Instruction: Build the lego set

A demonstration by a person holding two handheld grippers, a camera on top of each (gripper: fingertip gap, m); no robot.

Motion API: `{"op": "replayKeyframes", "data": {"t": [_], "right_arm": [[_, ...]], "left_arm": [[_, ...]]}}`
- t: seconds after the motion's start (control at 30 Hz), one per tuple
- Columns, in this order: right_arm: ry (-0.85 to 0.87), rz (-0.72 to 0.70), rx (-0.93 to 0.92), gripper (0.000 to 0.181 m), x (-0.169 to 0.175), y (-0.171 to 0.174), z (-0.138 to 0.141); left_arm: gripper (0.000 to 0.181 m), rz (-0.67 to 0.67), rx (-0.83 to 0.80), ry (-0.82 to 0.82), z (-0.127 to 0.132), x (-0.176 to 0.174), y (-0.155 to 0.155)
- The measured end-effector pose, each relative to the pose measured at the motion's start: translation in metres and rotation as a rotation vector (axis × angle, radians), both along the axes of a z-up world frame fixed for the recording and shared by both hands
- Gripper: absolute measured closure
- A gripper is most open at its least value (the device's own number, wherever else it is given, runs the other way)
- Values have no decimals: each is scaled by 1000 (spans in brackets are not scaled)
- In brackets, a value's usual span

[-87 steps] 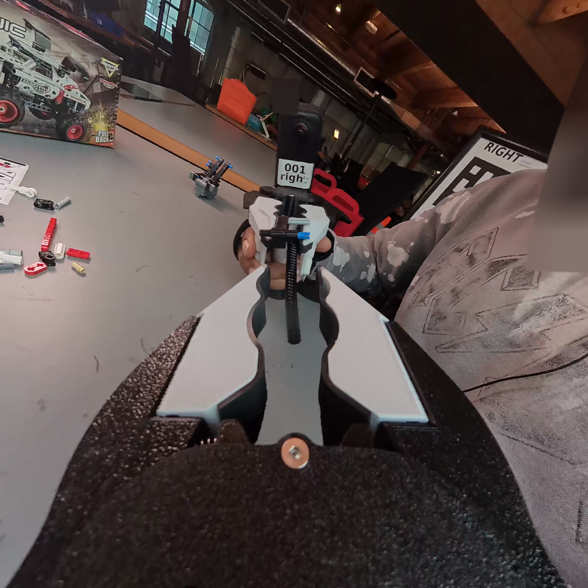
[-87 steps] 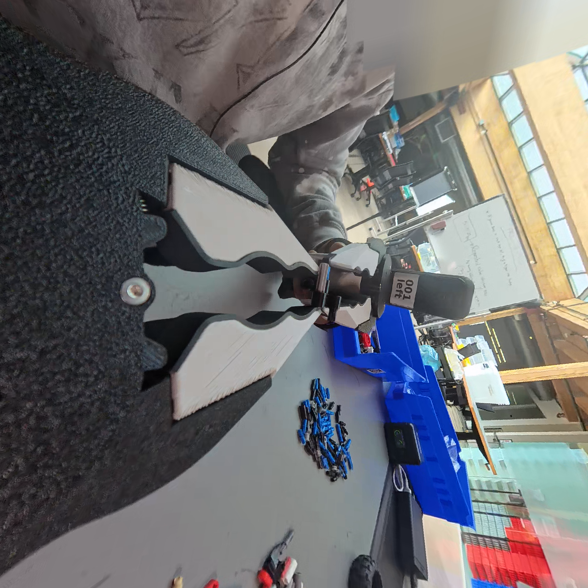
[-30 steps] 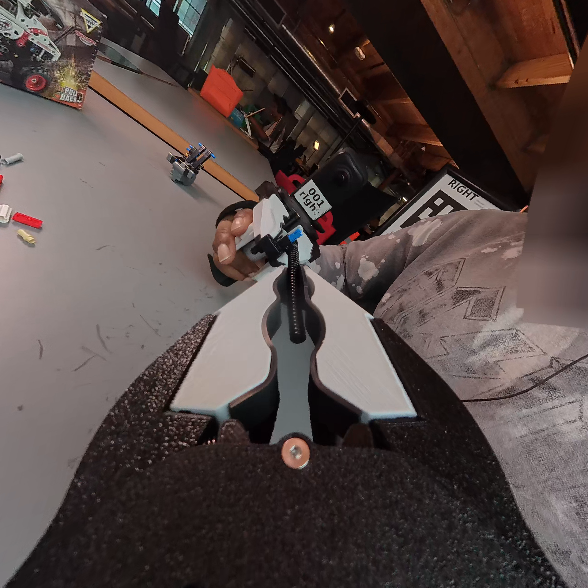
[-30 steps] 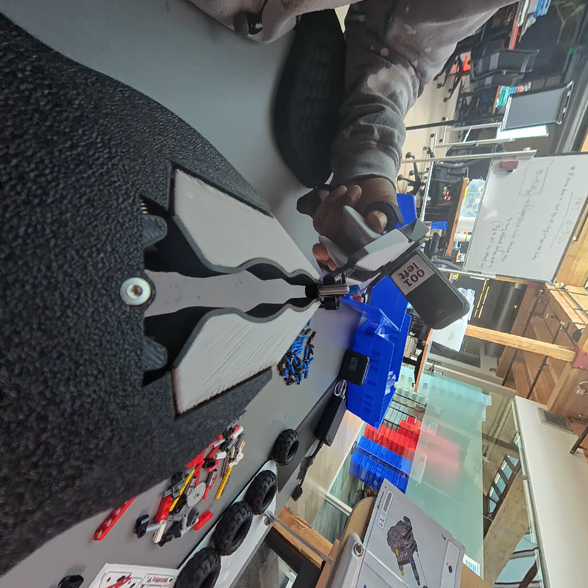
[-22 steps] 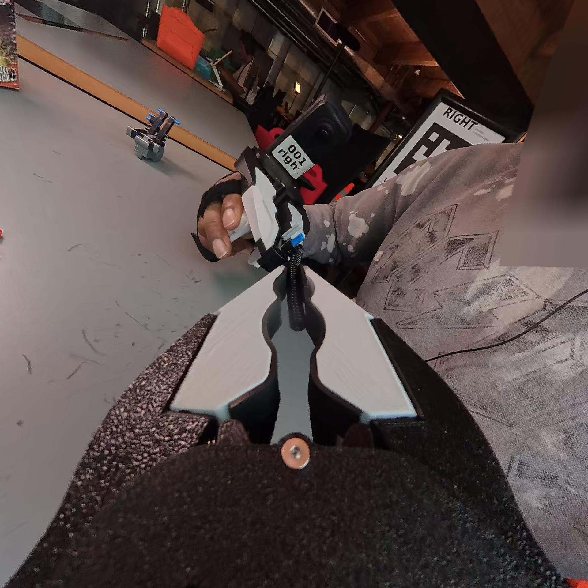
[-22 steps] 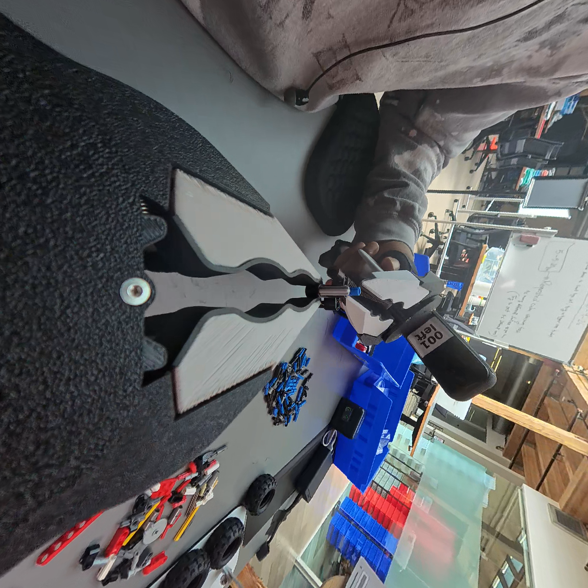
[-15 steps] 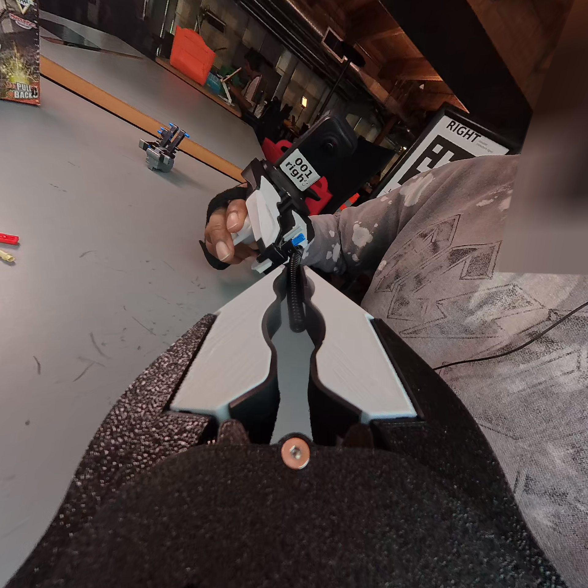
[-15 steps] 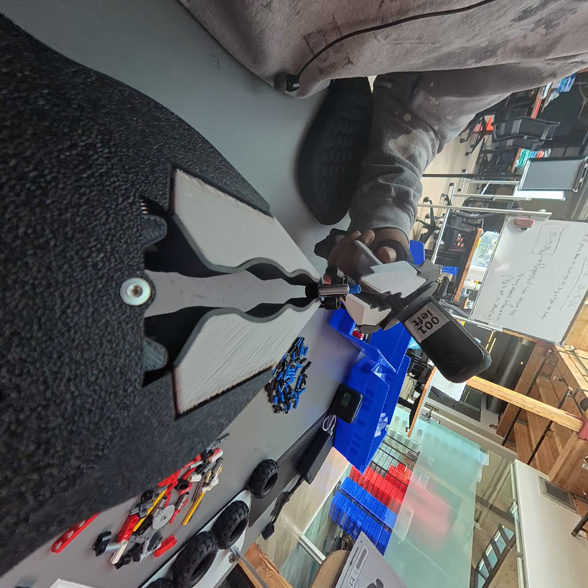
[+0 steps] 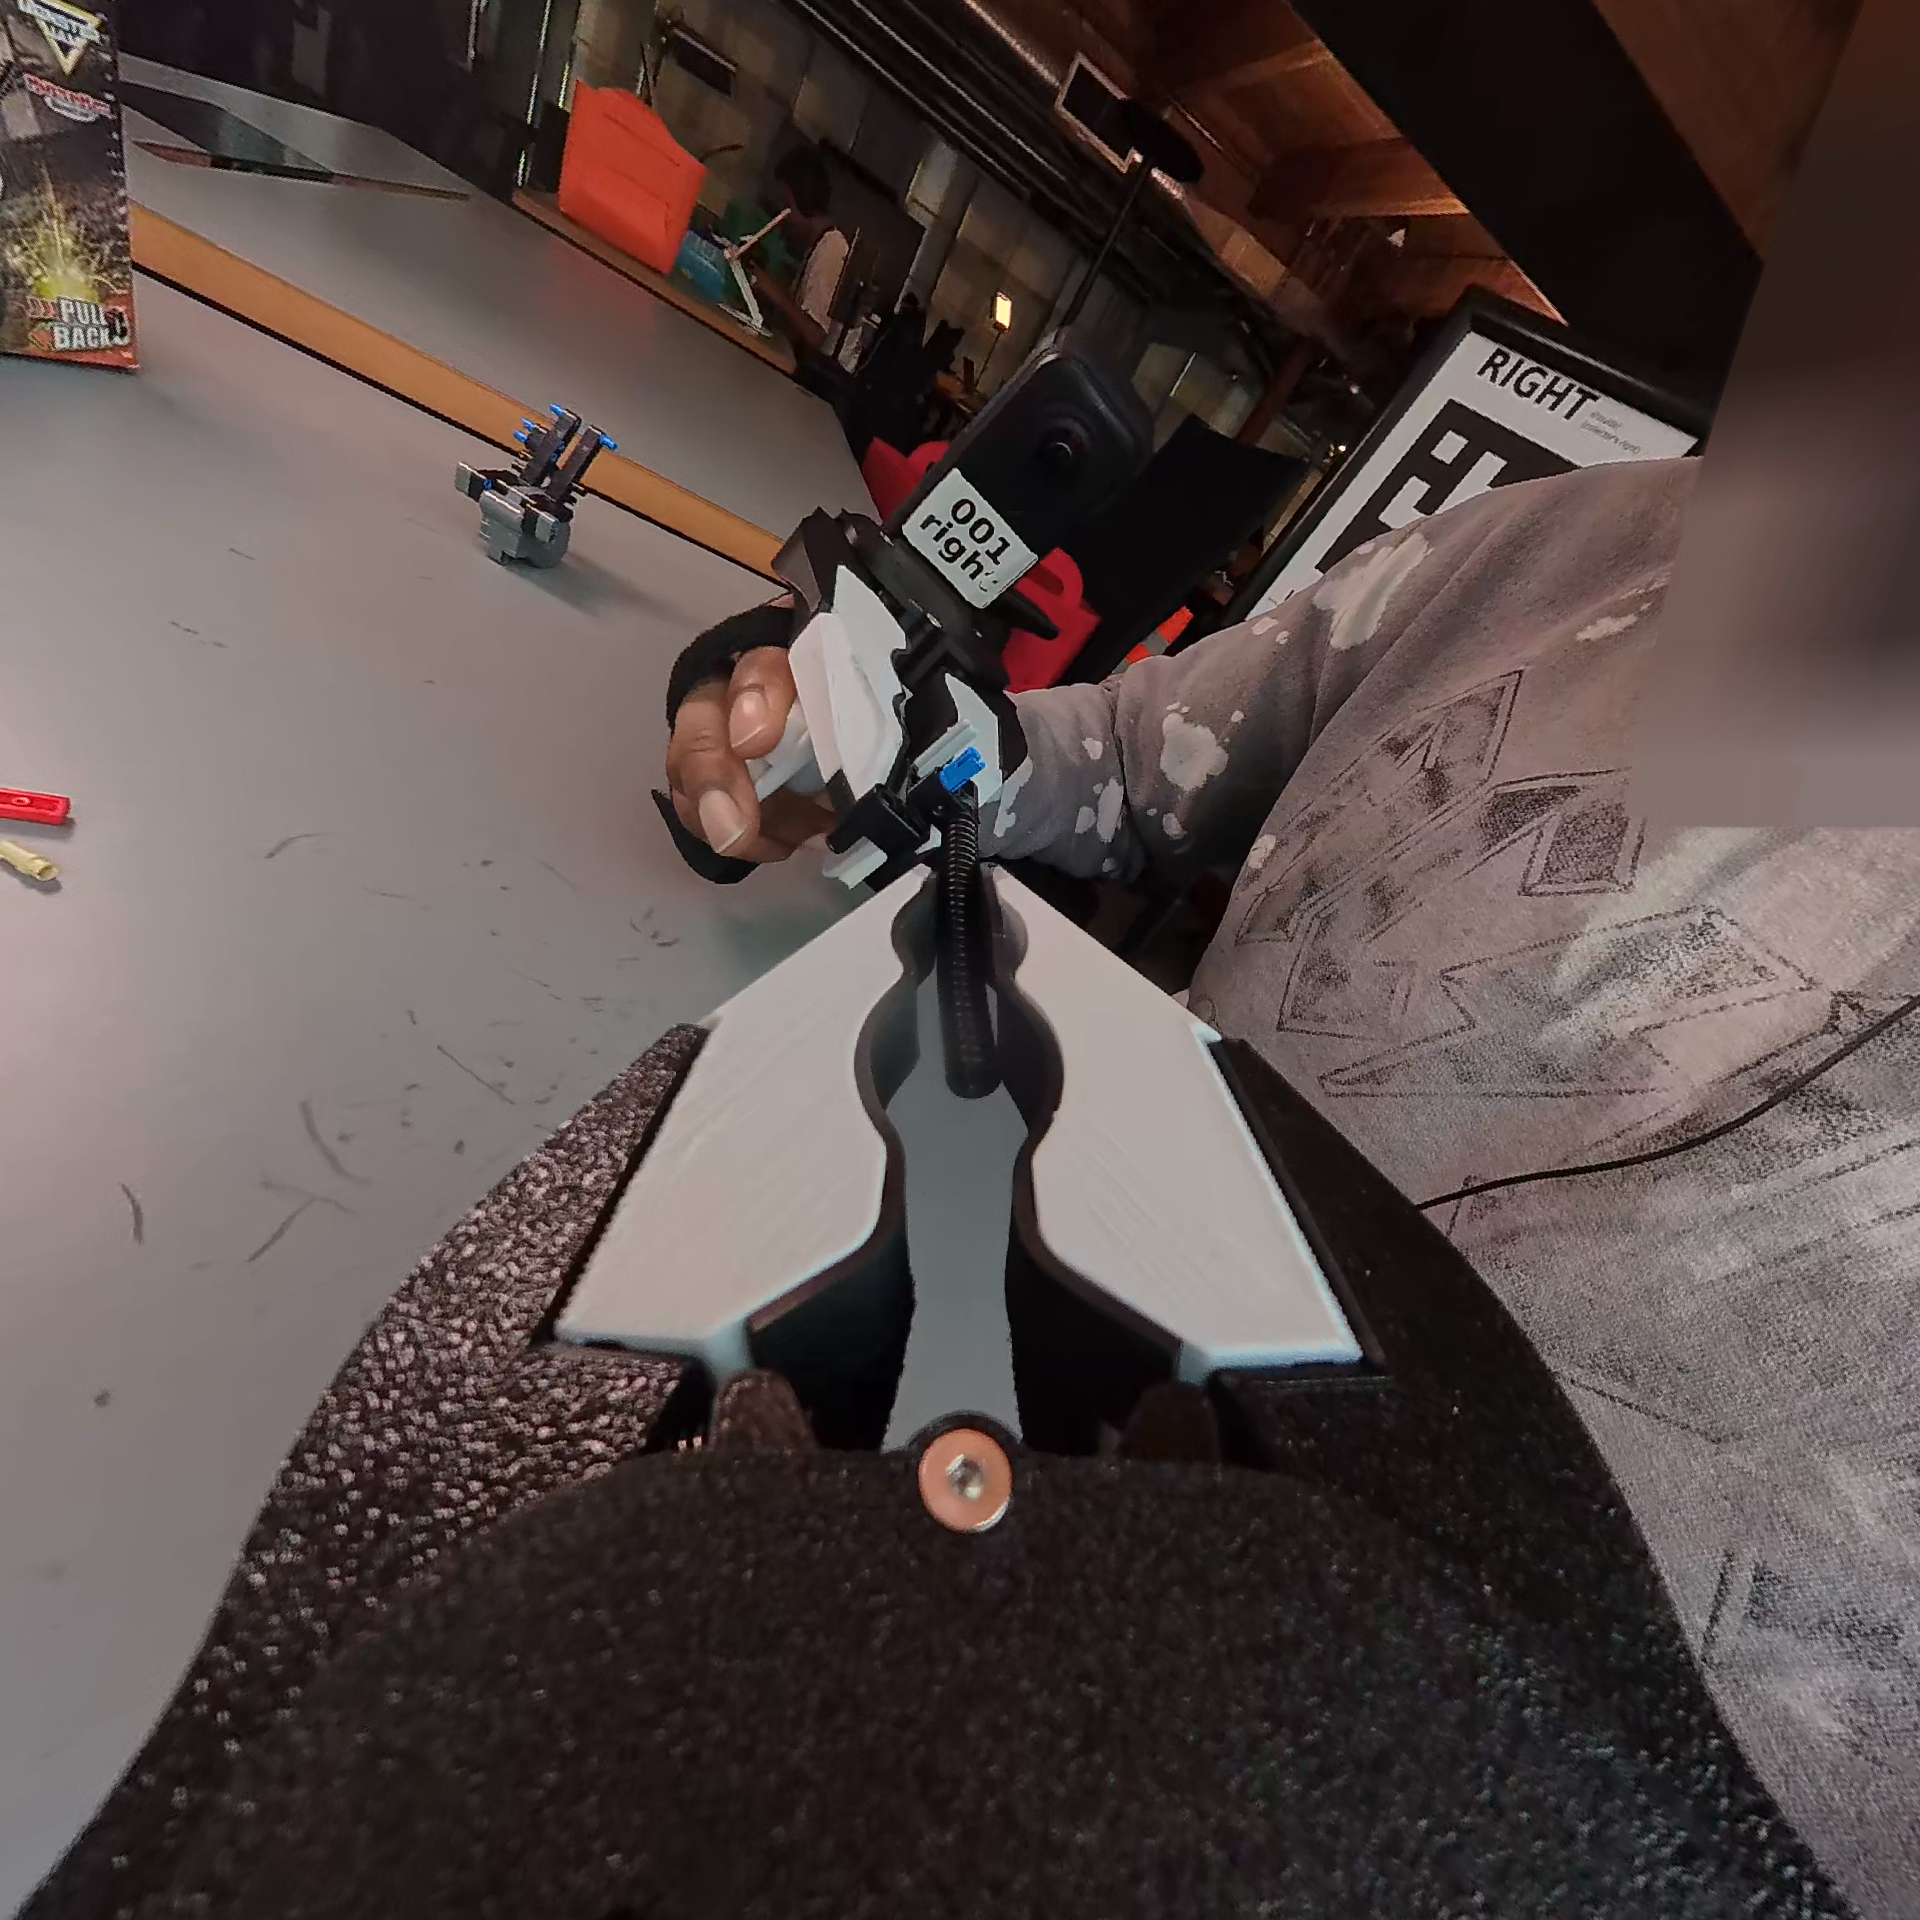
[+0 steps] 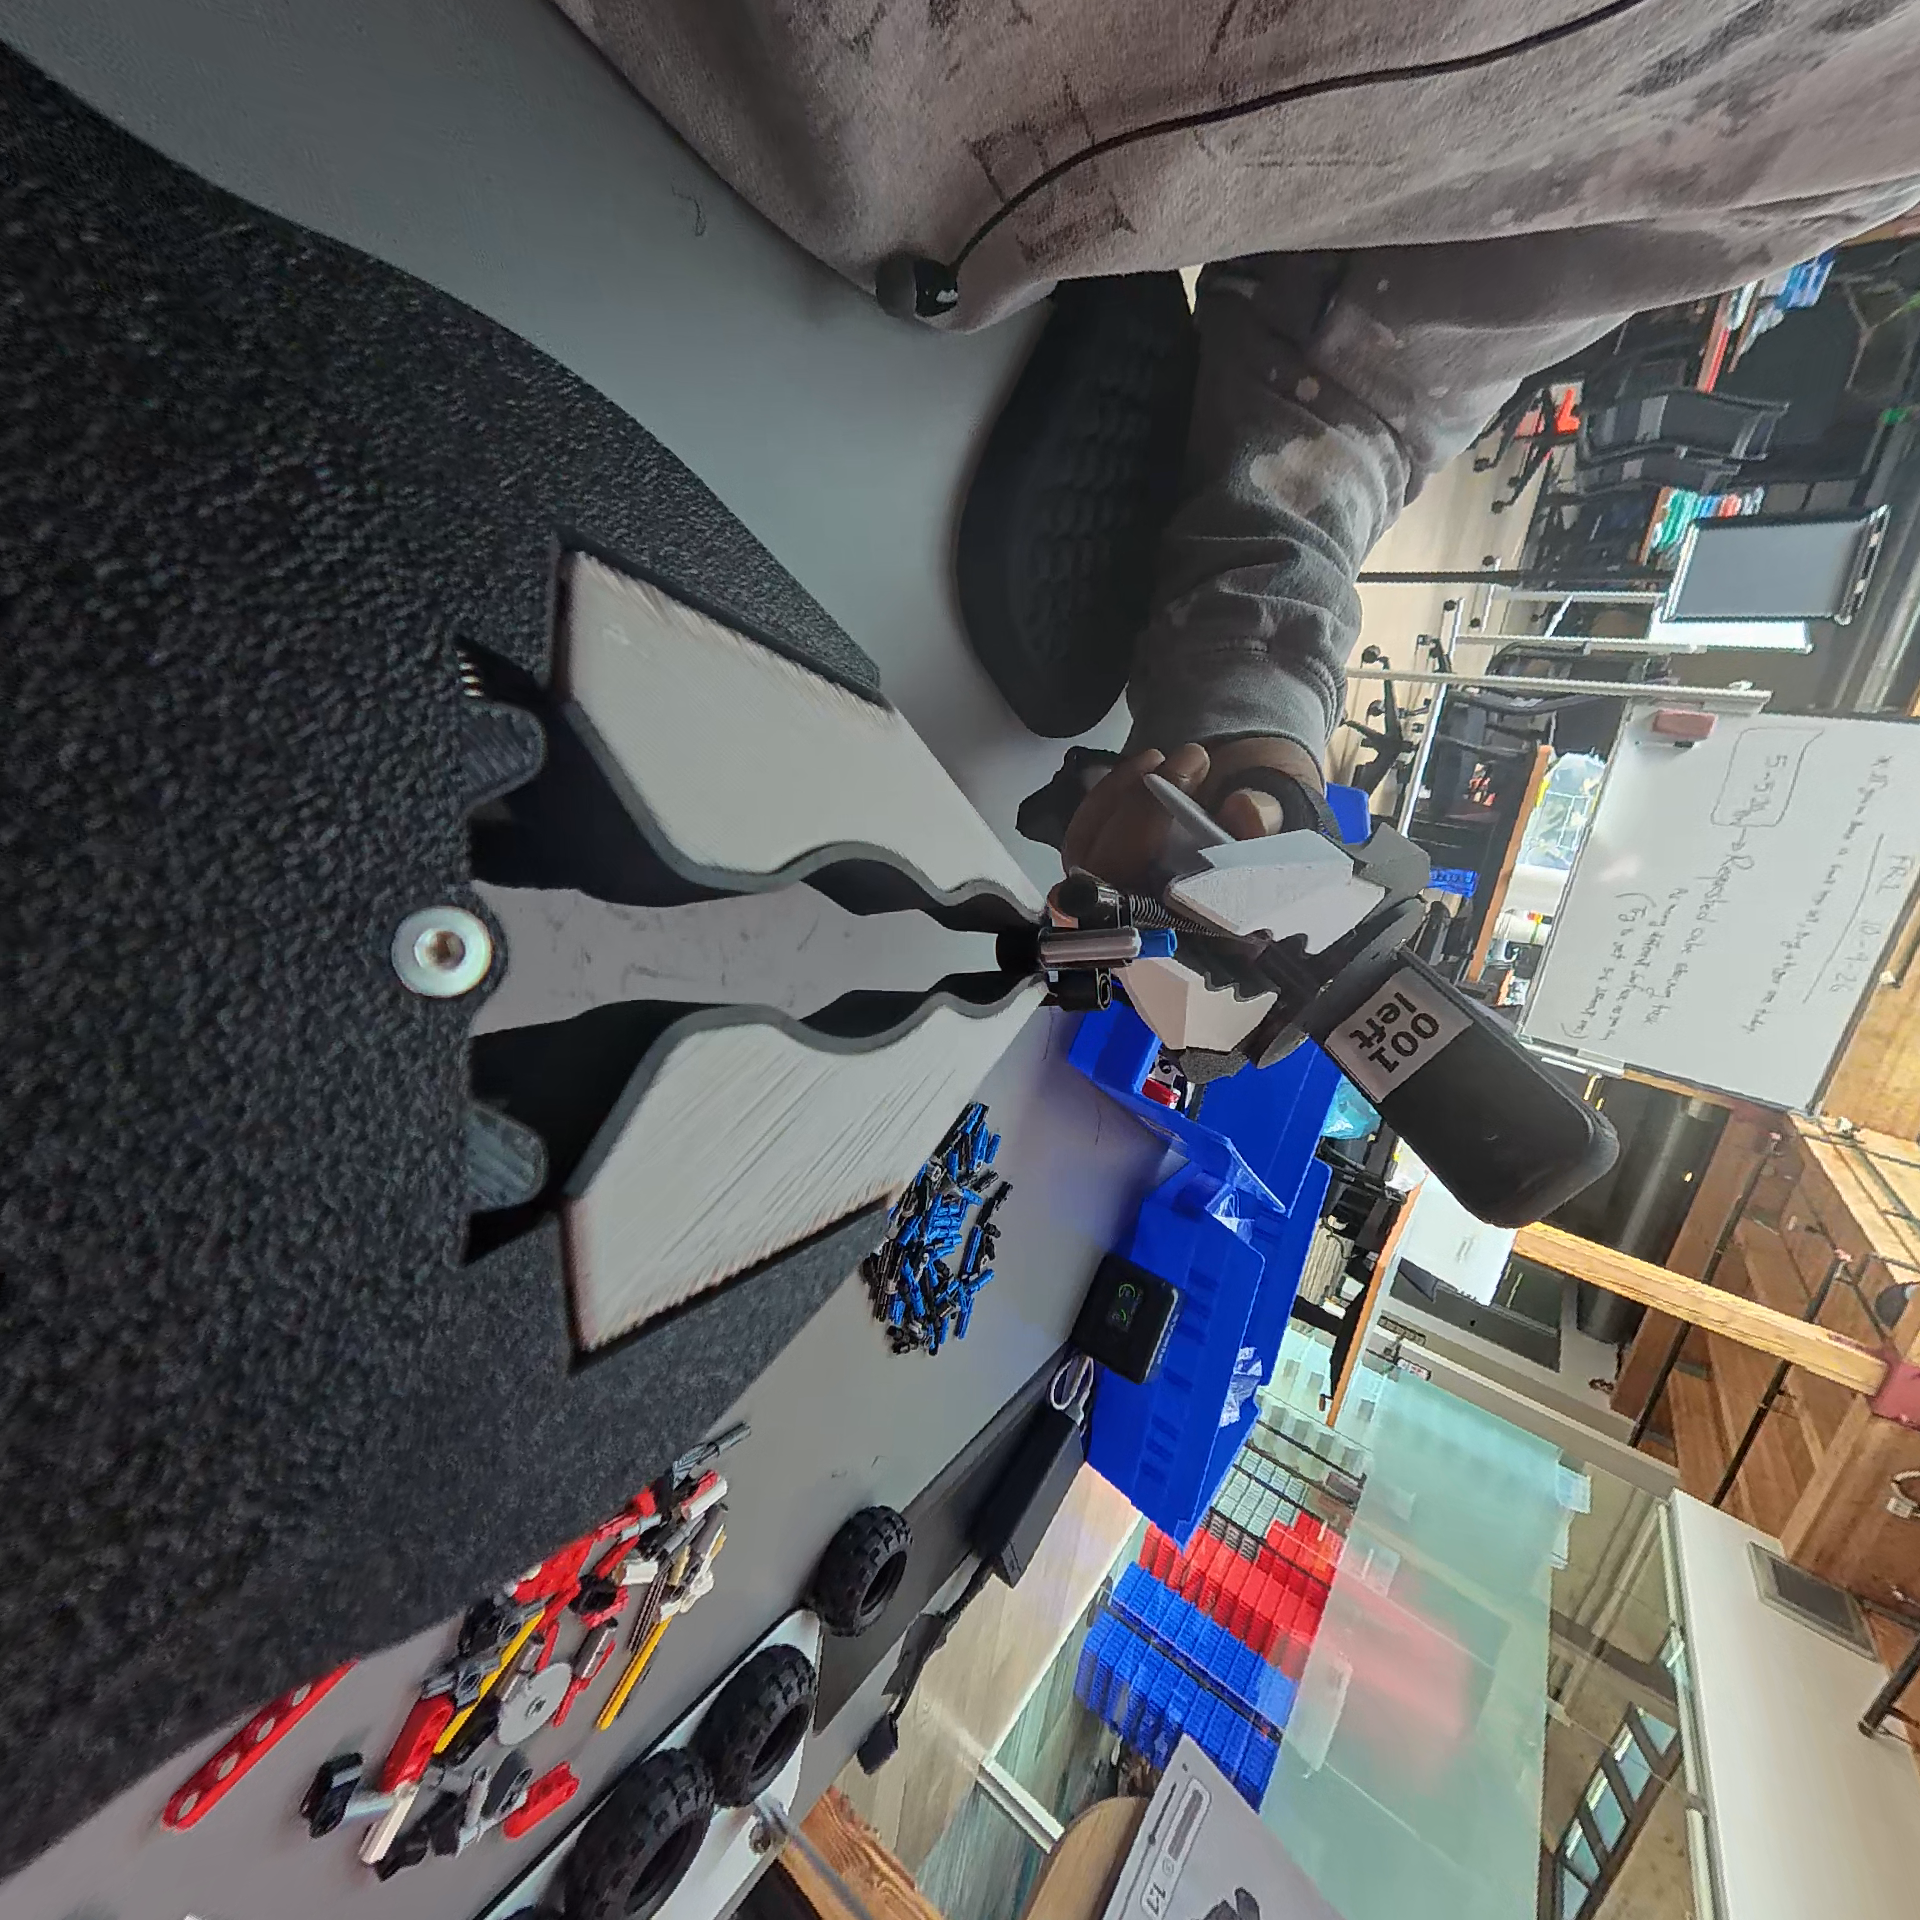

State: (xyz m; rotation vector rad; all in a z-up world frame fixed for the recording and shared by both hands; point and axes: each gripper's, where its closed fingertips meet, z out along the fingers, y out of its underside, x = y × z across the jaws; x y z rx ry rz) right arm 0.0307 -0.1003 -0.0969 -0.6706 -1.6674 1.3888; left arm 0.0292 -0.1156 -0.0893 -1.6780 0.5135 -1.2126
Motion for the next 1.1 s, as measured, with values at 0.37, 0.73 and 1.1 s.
{"op": "replayKeyframes", "data": {"t": [0.37,0.73,1.1], "right_arm": [[21,-4,58,167,2,0,-1],[-4,-45,122,149,0,10,-9],[-87,-98,15,161,-13,12,-11]], "left_arm": [[175,28,53,35,3,-1,1],[175,82,28,42,-1,-12,8],[175,116,20,102,-23,-12,18]]}}
